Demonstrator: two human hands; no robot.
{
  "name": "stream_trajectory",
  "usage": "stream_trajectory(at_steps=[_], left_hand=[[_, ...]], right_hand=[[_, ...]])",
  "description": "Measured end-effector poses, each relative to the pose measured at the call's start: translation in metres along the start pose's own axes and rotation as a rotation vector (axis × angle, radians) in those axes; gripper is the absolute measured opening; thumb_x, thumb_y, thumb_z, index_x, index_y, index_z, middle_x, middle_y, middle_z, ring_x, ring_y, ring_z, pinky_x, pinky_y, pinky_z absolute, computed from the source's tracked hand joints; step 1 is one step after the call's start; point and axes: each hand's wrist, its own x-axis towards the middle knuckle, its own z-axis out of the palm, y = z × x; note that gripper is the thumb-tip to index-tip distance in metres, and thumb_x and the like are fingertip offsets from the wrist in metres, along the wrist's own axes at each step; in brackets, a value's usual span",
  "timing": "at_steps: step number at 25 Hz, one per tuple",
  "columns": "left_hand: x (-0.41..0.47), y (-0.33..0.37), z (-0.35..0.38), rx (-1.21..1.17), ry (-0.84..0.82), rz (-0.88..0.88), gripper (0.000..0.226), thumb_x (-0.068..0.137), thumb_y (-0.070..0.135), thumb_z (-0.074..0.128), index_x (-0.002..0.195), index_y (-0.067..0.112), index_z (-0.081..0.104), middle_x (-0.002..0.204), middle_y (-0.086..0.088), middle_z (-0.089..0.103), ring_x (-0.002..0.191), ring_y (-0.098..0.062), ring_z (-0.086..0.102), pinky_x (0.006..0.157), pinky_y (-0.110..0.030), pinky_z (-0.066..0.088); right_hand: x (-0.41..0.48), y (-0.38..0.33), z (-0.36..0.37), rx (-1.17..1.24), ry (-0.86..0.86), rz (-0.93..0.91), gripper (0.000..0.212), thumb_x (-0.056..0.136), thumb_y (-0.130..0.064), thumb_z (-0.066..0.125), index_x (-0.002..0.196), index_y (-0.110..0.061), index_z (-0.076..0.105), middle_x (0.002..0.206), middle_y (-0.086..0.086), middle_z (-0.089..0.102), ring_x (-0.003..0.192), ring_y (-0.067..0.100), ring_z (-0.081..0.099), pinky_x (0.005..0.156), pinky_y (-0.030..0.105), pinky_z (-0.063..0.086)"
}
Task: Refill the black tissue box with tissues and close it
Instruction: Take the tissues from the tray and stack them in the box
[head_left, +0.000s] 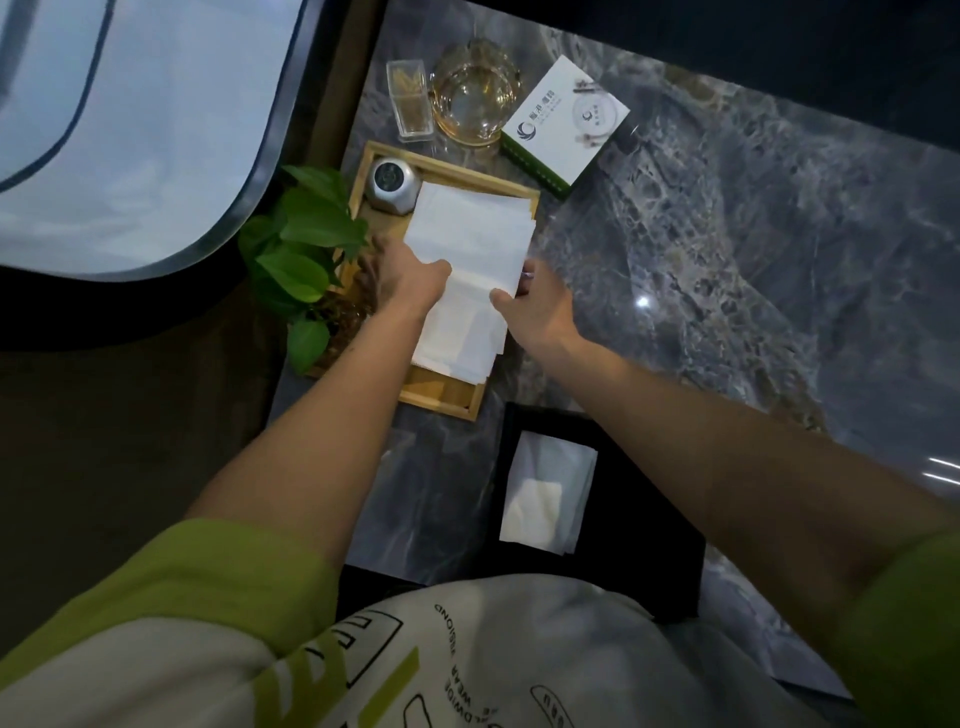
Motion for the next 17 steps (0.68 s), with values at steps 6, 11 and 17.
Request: stream_trajectory(at_steps=[6,11,17], left_hand=[[0.007,0.003,-0.009,-0.180,-0.148,-0.025,0.063,0.070,0.018,0.078,0.128,0.009,0.054,0.128,-0.009,0.059,0.117,-0.029,0.056,0.094,-0.040,0.050],[0.004,-0.003,-0.011,-0.186,-0.219,-0.068,0.072,0.079,0.017,0.073,0.141,0.009,0.036,0.138,-0.009,0.049,0.123,-0.029,0.050,0.090,-0.035,0.044],[-0.007,-0.010,-0.007,-0.157,-0.250,-0.093,0.080,0.085,0.011,0.064,0.149,0.009,0.017,0.142,-0.012,0.045,0.126,-0.032,0.049,0.104,-0.044,0.044]], right_hand=[[0.006,0.004,-0.003,0.179,-0.018,0.136,0.033,0.086,-0.017,0.069,0.116,-0.008,0.057,0.107,0.001,0.066,0.094,0.017,0.064,0.073,0.027,0.052],[0.007,0.010,-0.012,0.423,-0.135,0.305,0.010,0.088,-0.009,0.067,0.096,-0.005,0.061,0.111,0.010,0.069,0.103,0.025,0.066,0.080,0.035,0.055],[-0.001,0.013,-0.019,0.457,-0.234,0.332,0.021,0.096,-0.014,0.056,0.114,-0.003,0.054,0.120,0.015,0.066,0.111,0.028,0.063,0.097,0.045,0.052]])
